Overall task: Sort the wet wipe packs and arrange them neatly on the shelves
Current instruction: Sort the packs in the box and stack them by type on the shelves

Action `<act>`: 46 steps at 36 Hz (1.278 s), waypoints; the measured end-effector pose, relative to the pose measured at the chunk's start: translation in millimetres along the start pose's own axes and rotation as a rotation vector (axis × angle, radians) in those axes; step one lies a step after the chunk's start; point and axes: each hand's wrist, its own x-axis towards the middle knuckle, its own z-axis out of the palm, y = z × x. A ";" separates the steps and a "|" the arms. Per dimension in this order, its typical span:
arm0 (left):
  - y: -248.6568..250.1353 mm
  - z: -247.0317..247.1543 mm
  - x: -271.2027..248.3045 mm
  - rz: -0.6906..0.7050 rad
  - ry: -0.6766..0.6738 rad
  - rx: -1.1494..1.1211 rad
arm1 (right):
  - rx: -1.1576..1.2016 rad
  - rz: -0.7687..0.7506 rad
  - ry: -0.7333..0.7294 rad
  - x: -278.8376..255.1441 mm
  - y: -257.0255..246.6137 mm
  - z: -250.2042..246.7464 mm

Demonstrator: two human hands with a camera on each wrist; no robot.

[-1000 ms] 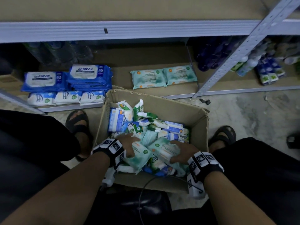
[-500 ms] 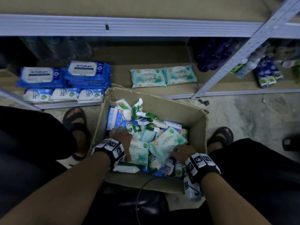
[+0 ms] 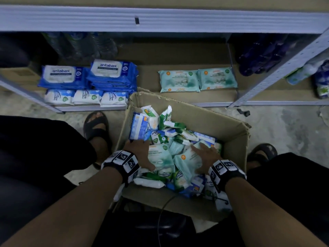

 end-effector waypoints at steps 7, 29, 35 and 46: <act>-0.8 7.3 10.6 0.003 -0.065 -0.098 | -0.005 0.061 0.052 11.1 -2.5 -1.5; 6.5 -3.8 0.3 -0.010 -0.064 -0.222 | -0.173 0.000 0.181 -8.4 -4.8 -12.8; 8.0 -23.6 -13.8 -0.023 0.019 -0.286 | -0.013 -0.013 0.216 -29.5 -0.7 -26.9; 16.2 -89.8 -50.4 0.027 0.187 -0.277 | 0.236 -0.009 0.375 -80.7 5.6 -64.2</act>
